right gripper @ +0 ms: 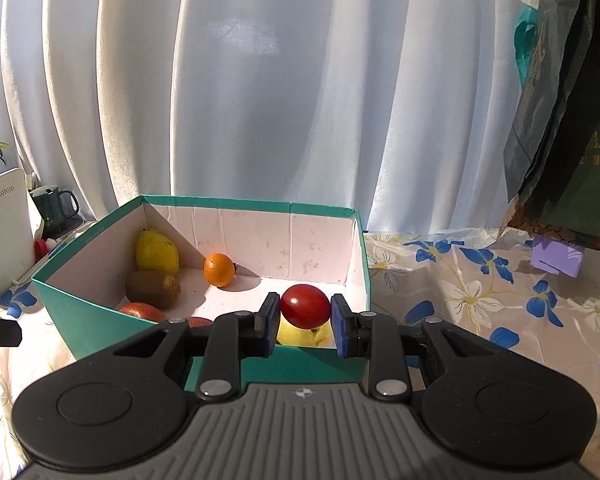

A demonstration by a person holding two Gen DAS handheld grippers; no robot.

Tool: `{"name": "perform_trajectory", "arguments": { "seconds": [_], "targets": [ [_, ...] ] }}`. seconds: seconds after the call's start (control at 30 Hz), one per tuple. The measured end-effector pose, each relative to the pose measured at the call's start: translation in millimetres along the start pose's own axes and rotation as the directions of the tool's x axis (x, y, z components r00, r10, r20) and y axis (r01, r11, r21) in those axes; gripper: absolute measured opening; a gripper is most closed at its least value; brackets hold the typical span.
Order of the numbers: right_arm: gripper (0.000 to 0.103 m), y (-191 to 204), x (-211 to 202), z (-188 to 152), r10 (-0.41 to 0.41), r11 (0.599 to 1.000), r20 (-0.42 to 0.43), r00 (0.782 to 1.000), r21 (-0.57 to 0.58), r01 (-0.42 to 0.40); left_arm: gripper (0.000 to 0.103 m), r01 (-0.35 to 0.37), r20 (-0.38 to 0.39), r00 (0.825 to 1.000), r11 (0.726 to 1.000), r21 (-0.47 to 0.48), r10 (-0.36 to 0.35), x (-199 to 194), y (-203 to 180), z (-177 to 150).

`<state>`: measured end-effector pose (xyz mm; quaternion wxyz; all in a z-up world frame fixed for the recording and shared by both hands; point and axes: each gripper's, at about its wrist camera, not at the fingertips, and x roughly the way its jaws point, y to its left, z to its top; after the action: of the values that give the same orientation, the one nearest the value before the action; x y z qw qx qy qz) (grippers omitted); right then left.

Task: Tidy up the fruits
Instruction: 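Lower the cherry tomato into the box and open the right tool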

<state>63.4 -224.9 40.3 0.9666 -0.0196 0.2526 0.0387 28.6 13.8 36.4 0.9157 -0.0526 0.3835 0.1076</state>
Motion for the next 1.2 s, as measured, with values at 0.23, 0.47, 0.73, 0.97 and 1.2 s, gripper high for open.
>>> {"name": "perform_trajectory", "arguments": {
  "seconds": [0.23,0.47,0.73,0.97,1.2],
  "targets": [
    [0.026,-1.3,19.6,-3.8,-0.009,1.0,-0.036,0.999,0.005,0.009,0.103,-0.008,-0.014,1.0,1.0,0.003,0.008,0.0,-1.6,-4.4],
    [0.026,-1.9,22.5,-3.9,-0.005,1.0,-0.036,0.999,0.003,0.005,0.103,-0.019,-0.033,0.999,1.0,-0.008,0.019,1.2,-1.6,-5.0],
    [0.026,-2.6,23.6,-4.2,0.003,1.0,-0.037,0.999,-0.001,-0.003,0.103,-0.013,-0.043,0.999,0.999,0.03,0.014,0.8,-11.0,-6.8],
    [0.026,-3.8,24.4,-4.1,0.009,1.0,-0.038,0.999,-0.005,-0.009,0.103,0.0,-0.057,0.998,0.999,0.046,0.003,1.0,-15.2,-8.6],
    [0.027,-3.5,24.6,-3.4,0.01,1.0,-0.042,0.999,-0.019,-0.011,0.103,0.003,-0.064,0.998,0.998,0.065,0.001,0.4,-18.5,-9.0]
  ]
}}
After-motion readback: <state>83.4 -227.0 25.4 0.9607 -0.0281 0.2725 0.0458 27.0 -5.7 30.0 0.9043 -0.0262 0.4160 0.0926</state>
